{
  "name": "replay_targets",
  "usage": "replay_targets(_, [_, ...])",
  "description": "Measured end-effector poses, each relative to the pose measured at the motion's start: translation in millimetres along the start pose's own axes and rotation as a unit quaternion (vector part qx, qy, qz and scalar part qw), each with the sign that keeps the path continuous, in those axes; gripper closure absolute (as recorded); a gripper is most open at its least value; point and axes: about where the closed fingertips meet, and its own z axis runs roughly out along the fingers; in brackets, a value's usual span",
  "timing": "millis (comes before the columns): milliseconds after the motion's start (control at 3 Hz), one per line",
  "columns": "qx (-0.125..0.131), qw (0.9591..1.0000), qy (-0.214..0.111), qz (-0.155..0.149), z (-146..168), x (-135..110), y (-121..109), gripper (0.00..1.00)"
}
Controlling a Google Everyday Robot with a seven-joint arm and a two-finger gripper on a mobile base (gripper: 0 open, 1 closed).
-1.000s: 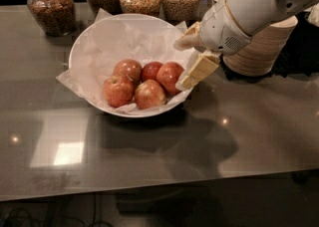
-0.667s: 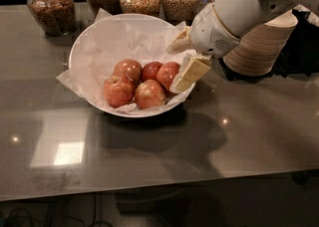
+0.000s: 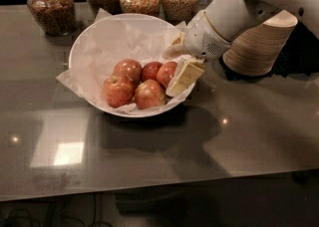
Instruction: Pick apple from white bowl
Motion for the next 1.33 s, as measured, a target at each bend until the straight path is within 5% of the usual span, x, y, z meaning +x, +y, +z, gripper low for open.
replay_targets(1000, [-0.010,0.9997,0.004,0.022,15.8,18.5,-2.0,0.36])
replay_targets(1333, [-0.010,0.9997,0.004,0.022,15.8,18.5,-2.0,0.54])
